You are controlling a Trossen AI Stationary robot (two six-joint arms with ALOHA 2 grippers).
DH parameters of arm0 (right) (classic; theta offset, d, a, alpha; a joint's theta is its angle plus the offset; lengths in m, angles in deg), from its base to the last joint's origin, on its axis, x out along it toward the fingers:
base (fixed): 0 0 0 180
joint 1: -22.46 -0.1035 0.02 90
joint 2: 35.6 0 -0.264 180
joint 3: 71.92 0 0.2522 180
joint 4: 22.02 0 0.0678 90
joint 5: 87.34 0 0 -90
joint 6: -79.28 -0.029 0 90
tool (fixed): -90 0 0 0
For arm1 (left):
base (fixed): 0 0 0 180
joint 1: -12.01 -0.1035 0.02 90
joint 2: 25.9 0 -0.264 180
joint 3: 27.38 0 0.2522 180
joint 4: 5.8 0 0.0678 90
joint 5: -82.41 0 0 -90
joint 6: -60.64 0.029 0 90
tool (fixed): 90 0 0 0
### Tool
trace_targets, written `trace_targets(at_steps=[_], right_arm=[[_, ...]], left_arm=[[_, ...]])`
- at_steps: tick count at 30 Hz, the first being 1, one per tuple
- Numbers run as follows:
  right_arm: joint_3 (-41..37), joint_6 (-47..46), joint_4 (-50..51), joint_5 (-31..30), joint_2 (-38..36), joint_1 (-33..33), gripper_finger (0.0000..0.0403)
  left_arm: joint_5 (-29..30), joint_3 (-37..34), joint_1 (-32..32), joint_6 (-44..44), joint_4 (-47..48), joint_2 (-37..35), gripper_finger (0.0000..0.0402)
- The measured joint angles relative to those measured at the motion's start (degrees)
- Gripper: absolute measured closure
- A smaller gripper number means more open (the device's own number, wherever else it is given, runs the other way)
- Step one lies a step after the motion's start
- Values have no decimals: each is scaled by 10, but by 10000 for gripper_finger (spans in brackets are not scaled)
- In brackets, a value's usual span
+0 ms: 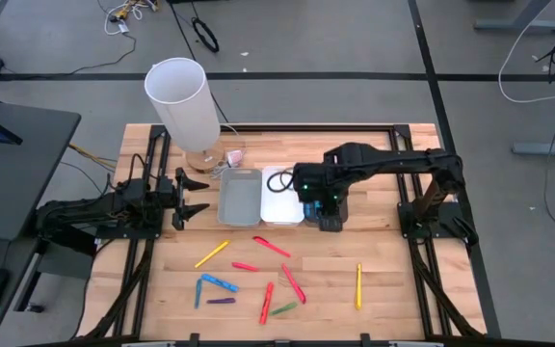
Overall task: Pick & Place Markers
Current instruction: Put the orange marker pen into the black bin
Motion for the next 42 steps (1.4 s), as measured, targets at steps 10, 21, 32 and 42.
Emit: trace_targets(at_steps=[10, 21, 32, 42], right_arm=[[0, 229, -15, 0, -4, -48, 238], [0, 399, -134, -37, 9, -100, 238], [0, 403, -240, -35, 48, -136, 238], [0, 431, -238, -34, 73, -163, 238]], left_arm=[[0, 0, 0, 0, 0, 0, 99], [0, 0, 0, 0, 0, 0, 99], [0, 0, 0, 0, 5, 0, 99], [1, 0, 0, 0, 8, 0, 99]])
